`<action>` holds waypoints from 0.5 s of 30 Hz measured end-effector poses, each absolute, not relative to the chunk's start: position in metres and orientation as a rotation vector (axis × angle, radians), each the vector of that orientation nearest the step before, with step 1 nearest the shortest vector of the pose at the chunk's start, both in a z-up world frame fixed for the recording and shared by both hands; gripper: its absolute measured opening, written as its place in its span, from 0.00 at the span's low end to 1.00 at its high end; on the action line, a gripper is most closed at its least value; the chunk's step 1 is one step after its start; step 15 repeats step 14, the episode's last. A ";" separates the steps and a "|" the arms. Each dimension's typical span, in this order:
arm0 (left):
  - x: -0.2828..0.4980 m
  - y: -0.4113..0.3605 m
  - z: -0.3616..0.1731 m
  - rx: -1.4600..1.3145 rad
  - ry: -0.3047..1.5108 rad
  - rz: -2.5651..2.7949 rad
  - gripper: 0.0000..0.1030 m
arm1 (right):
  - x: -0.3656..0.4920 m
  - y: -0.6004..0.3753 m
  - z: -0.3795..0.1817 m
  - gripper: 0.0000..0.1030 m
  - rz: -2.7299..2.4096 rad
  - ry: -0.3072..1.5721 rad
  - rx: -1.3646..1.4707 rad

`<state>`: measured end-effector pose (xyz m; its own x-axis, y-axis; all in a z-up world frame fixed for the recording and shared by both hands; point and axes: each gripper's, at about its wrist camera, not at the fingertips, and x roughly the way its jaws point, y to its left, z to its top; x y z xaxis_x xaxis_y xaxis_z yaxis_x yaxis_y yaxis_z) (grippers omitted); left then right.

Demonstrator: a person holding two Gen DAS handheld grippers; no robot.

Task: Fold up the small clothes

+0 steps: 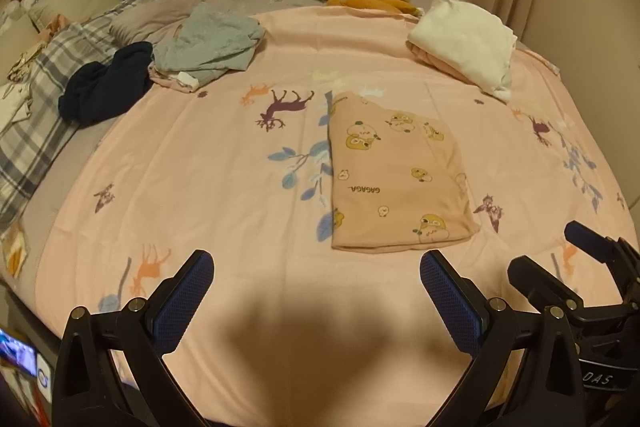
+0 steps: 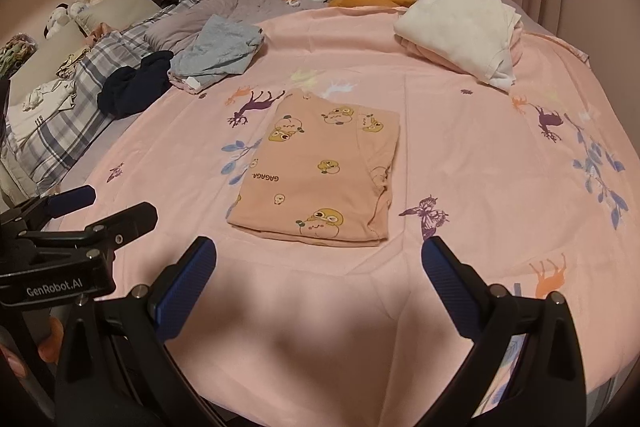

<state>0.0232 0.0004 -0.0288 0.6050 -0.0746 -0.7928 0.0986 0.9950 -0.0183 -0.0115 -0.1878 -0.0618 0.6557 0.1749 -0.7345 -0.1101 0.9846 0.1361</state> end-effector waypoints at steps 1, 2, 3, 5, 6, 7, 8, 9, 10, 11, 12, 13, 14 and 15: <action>0.023 0.000 -0.028 0.027 0.915 -0.099 0.99 | -0.013 -0.186 -0.061 1.00 0.162 0.838 0.081; 0.021 0.000 -0.028 0.025 0.914 -0.098 0.99 | -0.013 -0.186 -0.060 1.00 0.165 0.836 0.081; 0.021 0.001 -0.027 0.023 0.913 -0.098 0.99 | -0.013 -0.185 -0.059 1.00 0.167 0.833 0.078; 0.020 0.001 -0.025 0.023 0.907 -0.095 0.99 | -0.014 -0.184 -0.058 1.00 0.164 0.830 0.072; 0.019 0.001 -0.025 0.024 0.906 -0.095 0.99 | -0.014 -0.184 -0.058 1.00 0.164 0.830 0.071; 0.019 0.001 -0.024 0.024 0.903 -0.093 0.99 | -0.015 -0.183 -0.058 1.00 0.164 0.832 0.071; 0.018 0.001 -0.023 0.023 0.900 -0.094 0.99 | -0.014 -0.183 -0.058 1.00 0.164 0.833 0.072; 0.018 0.001 -0.022 0.022 0.898 -0.094 0.99 | -0.014 -0.183 -0.058 1.00 0.164 0.833 0.073; 0.017 0.002 -0.022 0.020 0.898 -0.093 0.99 | -0.014 -0.183 -0.058 1.00 0.164 0.835 0.074; 0.017 0.002 -0.021 0.018 0.898 -0.093 0.99 | -0.015 -0.183 -0.059 1.00 0.165 0.835 0.077; 0.017 0.002 -0.021 0.017 0.898 -0.092 0.99 | -0.015 -0.183 -0.059 1.00 0.163 0.835 0.079; 0.018 0.002 -0.021 0.019 0.897 -0.090 0.99 | -0.015 -0.183 -0.058 1.00 0.163 0.835 0.080; 0.018 0.002 -0.020 0.022 0.895 -0.085 0.99 | -0.016 -0.183 -0.058 1.00 0.164 0.834 0.081; 0.018 0.002 -0.020 0.022 0.895 -0.085 0.99 | -0.016 -0.183 -0.058 1.00 0.164 0.834 0.081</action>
